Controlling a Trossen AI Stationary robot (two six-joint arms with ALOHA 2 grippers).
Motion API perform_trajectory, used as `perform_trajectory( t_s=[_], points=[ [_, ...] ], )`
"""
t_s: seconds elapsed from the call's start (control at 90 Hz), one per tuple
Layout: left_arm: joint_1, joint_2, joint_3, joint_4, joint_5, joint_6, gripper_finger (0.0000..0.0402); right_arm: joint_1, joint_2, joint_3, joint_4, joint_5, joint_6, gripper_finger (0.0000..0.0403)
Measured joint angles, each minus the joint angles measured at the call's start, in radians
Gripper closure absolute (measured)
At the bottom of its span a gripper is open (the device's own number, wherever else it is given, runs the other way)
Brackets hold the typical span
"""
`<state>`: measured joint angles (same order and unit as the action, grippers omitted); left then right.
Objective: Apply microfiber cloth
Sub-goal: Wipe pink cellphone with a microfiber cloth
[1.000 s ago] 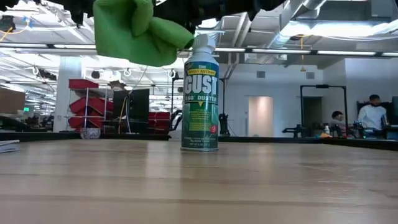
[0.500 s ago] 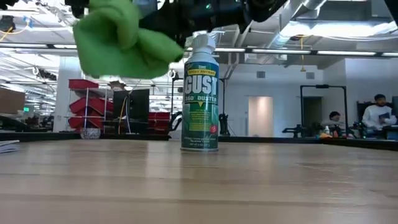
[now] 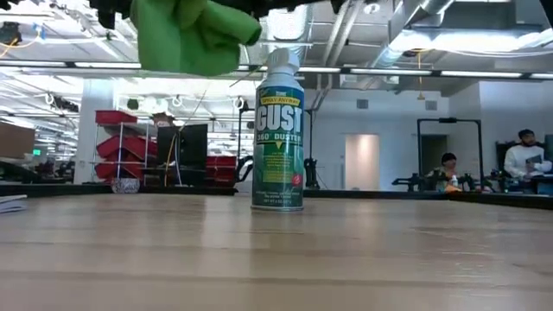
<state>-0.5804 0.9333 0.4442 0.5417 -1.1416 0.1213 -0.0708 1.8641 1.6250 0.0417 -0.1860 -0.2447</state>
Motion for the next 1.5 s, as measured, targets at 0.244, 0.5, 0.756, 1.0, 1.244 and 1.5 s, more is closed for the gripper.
perform_trajectory(
  t_s=[0.244,0.5,0.756,1.0,1.244,1.5],
  points=[
    [0.000,0.002,-0.001,-0.089,-0.043,-0.069,0.0400,0.000,-0.002,0.119,-0.115,0.015,-0.054,0.0403],
    [-0.068,0.003,-0.002,-0.121,-0.086,-0.018,0.0400,0.027,-0.124,0.100,-0.279,0.167,-0.131,0.0403],
    [-0.136,-0.051,-0.003,-0.251,-0.113,-0.051,0.0400,0.034,-0.391,-0.176,-0.315,0.199,-0.110,0.0403],
    [-0.162,-0.136,-0.004,-0.468,-0.069,-0.176,0.0400,0.044,-0.763,-0.584,-0.275,0.288,0.012,0.0403],
    [-0.161,-0.150,-0.004,-0.552,-0.033,-0.212,0.0400,0.056,-1.054,-0.955,-0.189,0.371,0.184,0.0403],
    [-0.160,-0.151,-0.004,-0.601,-0.028,-0.261,0.0400,0.107,-1.134,-1.225,-0.051,0.398,0.319,0.0403]
  ],
)
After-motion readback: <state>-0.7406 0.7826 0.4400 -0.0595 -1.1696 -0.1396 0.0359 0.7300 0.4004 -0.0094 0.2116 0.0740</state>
